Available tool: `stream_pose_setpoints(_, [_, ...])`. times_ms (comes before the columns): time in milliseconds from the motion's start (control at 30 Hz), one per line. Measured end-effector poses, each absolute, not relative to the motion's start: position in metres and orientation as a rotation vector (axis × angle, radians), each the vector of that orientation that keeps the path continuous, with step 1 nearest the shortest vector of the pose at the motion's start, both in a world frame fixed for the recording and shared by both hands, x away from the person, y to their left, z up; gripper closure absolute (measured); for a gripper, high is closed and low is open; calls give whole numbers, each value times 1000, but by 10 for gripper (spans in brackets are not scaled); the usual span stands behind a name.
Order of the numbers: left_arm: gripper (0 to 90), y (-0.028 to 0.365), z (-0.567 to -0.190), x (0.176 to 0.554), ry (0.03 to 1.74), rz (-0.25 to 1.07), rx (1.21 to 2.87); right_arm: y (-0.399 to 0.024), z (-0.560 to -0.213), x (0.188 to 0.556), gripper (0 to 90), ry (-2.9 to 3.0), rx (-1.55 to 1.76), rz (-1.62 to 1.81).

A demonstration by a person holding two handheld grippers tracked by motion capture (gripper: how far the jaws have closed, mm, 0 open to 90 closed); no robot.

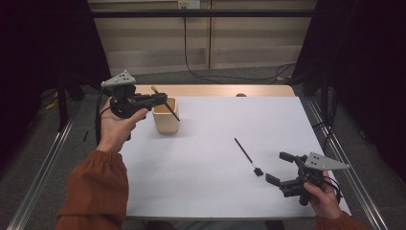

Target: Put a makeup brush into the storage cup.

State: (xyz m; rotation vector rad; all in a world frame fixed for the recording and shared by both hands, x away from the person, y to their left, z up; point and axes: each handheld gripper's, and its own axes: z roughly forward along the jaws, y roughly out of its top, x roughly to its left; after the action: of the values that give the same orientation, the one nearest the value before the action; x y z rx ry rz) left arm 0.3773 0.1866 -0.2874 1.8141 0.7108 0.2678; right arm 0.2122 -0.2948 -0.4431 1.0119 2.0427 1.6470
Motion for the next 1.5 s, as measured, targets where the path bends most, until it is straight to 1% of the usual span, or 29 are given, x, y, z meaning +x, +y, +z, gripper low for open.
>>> stream_pose_setpoints(233, [840, 192, -277, 387, 739, 305, 1827, -295, -443, 212, 0, 2042, 1010, 1638])
stream_pose_setpoints(467, [840, 198, -278, 398, 782, 318, 1827, -294, -443, 212, 0, 2044, 1009, 1638])
stream_pose_setpoints(767, [839, 199, -277, 412, 847, 349, 1867, -294, -443, 212, 0, 2044, 1009, 1637])
stream_pose_setpoints(967, [839, 197, -283, 422, 903, 367, 1875, -294, -444, 212, 0, 2043, 1012, 1635])
stream_pose_setpoints(1500, [839, 188, -299, 437, 934, 380, 1919, -293, -445, 212, 0, 2049, 1015, 1631])
